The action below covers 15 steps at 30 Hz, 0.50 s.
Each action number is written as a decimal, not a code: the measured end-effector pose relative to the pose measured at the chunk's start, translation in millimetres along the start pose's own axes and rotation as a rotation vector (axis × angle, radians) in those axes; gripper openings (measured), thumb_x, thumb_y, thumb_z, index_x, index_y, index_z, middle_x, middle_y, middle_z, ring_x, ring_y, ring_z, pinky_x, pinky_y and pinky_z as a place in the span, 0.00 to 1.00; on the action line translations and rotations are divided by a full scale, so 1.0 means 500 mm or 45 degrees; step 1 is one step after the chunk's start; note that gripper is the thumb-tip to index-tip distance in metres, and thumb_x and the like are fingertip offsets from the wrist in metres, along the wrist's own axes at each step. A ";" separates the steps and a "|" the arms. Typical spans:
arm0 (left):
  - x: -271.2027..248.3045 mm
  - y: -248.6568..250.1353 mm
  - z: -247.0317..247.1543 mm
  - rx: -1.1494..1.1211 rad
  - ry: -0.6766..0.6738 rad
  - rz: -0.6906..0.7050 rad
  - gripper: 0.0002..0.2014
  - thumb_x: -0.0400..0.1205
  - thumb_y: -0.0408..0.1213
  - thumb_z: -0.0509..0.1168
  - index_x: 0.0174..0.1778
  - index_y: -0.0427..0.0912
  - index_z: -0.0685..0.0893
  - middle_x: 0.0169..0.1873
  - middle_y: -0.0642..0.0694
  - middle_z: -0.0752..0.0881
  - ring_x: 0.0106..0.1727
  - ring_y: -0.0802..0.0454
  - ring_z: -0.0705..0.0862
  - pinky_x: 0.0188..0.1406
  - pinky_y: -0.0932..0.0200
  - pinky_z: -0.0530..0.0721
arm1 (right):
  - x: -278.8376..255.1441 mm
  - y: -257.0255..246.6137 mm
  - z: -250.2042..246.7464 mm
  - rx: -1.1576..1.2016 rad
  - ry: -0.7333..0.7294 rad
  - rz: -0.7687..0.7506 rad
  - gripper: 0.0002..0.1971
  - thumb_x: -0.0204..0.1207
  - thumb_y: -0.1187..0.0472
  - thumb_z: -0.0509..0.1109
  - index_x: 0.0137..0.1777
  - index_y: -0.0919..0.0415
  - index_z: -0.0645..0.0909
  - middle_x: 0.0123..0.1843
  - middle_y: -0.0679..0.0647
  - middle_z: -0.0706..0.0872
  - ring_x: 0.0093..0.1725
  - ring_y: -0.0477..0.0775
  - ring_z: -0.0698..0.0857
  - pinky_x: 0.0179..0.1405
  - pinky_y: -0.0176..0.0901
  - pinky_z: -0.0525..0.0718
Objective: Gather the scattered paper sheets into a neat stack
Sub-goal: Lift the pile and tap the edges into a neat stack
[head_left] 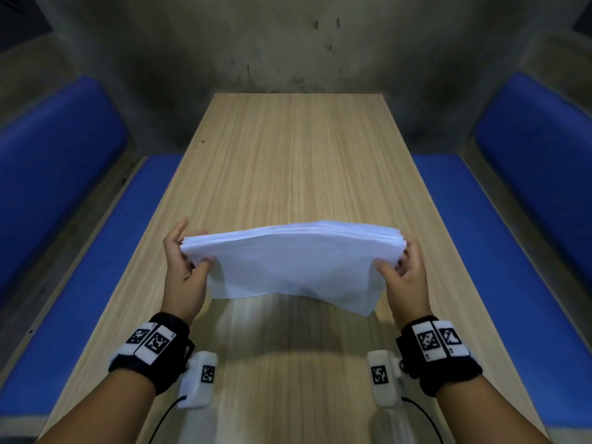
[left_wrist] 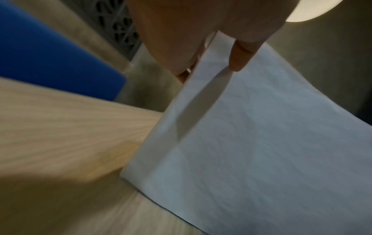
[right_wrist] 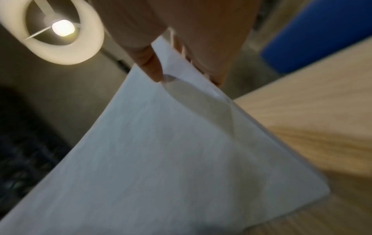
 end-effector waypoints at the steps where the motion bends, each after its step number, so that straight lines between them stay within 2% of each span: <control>1: -0.002 -0.011 0.007 -0.101 -0.013 -0.106 0.23 0.82 0.22 0.58 0.68 0.51 0.74 0.53 0.65 0.84 0.53 0.73 0.82 0.55 0.70 0.77 | 0.005 0.011 0.003 0.020 -0.011 0.067 0.23 0.73 0.77 0.62 0.66 0.61 0.76 0.49 0.52 0.86 0.47 0.49 0.84 0.49 0.47 0.80; 3: -0.006 -0.021 0.026 -0.178 0.016 -0.244 0.18 0.81 0.23 0.57 0.55 0.51 0.82 0.44 0.62 0.89 0.44 0.73 0.85 0.48 0.67 0.80 | 0.009 0.028 0.013 0.022 -0.011 0.152 0.19 0.73 0.77 0.61 0.61 0.61 0.80 0.47 0.52 0.87 0.48 0.53 0.84 0.46 0.46 0.80; 5: -0.008 -0.023 0.040 -0.223 0.067 -0.314 0.16 0.76 0.29 0.58 0.56 0.48 0.83 0.47 0.54 0.88 0.46 0.63 0.85 0.50 0.57 0.81 | 0.009 0.031 0.026 0.046 0.006 0.174 0.18 0.74 0.76 0.60 0.60 0.60 0.79 0.46 0.51 0.87 0.48 0.53 0.84 0.45 0.43 0.80; 7: -0.006 -0.014 0.045 -0.274 0.092 -0.300 0.19 0.72 0.32 0.56 0.57 0.48 0.82 0.47 0.52 0.86 0.46 0.59 0.83 0.48 0.59 0.81 | 0.010 0.018 0.030 0.063 0.022 0.138 0.19 0.74 0.76 0.59 0.61 0.61 0.79 0.46 0.50 0.86 0.46 0.49 0.84 0.45 0.42 0.80; 9: 0.002 -0.002 0.037 -0.300 0.109 -0.234 0.20 0.74 0.31 0.55 0.60 0.43 0.82 0.50 0.49 0.86 0.49 0.57 0.84 0.49 0.62 0.82 | 0.015 -0.003 0.020 0.069 0.034 0.081 0.18 0.75 0.75 0.59 0.60 0.60 0.79 0.46 0.48 0.86 0.44 0.43 0.85 0.44 0.38 0.81; 11: 0.007 -0.004 0.020 -0.316 0.137 -0.203 0.20 0.76 0.31 0.55 0.63 0.36 0.79 0.54 0.45 0.84 0.53 0.52 0.82 0.54 0.55 0.79 | 0.020 -0.019 0.004 0.049 0.022 0.003 0.17 0.74 0.76 0.60 0.53 0.55 0.80 0.45 0.48 0.85 0.43 0.41 0.84 0.43 0.35 0.81; 13: 0.004 -0.013 0.017 -0.279 0.121 -0.196 0.16 0.76 0.32 0.55 0.58 0.36 0.77 0.50 0.46 0.81 0.52 0.52 0.79 0.54 0.54 0.76 | 0.023 -0.019 0.000 -0.022 -0.024 -0.047 0.16 0.72 0.76 0.62 0.49 0.53 0.77 0.45 0.50 0.83 0.43 0.41 0.83 0.43 0.33 0.82; 15: -0.004 -0.023 0.025 -0.245 0.104 -0.236 0.09 0.79 0.32 0.56 0.54 0.40 0.75 0.46 0.50 0.79 0.50 0.55 0.77 0.54 0.56 0.74 | 0.020 -0.006 0.006 -0.100 -0.068 -0.038 0.15 0.68 0.72 0.64 0.49 0.52 0.77 0.47 0.52 0.83 0.46 0.44 0.83 0.46 0.37 0.81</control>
Point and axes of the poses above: each hand's wrist, its own x-axis towards the middle knuckle, its own z-axis out of the palm, y = z × x, the point moved 5 cm from there along x, towards the middle knuckle
